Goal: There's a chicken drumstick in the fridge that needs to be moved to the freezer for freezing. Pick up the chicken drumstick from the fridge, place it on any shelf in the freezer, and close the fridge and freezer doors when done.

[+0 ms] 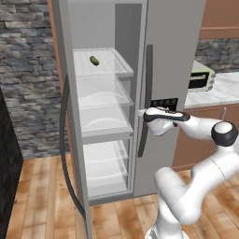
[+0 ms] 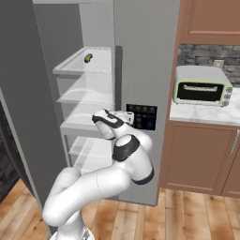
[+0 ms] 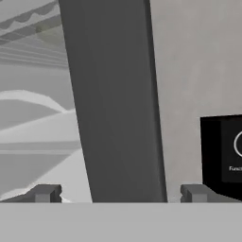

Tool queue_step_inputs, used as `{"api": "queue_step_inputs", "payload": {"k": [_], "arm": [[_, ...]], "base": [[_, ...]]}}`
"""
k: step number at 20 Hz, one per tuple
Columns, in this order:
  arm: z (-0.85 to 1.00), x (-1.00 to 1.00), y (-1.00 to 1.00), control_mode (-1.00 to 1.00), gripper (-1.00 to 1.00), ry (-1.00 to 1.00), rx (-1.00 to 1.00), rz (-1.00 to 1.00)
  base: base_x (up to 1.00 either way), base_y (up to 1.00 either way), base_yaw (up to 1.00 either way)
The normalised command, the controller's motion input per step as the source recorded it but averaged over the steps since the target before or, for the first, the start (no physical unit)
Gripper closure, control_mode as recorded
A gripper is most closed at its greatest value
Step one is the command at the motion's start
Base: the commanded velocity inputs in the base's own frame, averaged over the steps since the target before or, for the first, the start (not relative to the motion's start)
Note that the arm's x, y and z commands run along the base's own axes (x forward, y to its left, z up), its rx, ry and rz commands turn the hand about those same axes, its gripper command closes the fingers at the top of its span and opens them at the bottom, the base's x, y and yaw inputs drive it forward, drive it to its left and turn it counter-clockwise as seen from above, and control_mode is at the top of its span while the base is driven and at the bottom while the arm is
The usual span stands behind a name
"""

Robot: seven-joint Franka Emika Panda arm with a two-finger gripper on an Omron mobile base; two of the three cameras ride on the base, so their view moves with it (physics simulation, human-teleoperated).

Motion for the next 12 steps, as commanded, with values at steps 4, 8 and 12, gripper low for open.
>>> {"api": "queue_step_inputs", "payload": {"k": [4, 8, 12], "arm": [[0.33, 0.0, 0.0, -1.0, -1.0, 0.0, 0.0, 0.0], [0.48, -0.2, 0.0, -1.0, -1.0, -0.05, 0.0, 0.0], [0.49, -0.28, -0.11, -1.0, -1.0, -0.14, 0.0, 0.0]], "base": [[0.0, 0.0, 0.0], [0.0, 0.0, 0.0], [0.0, 0.0, 0.0]]}}
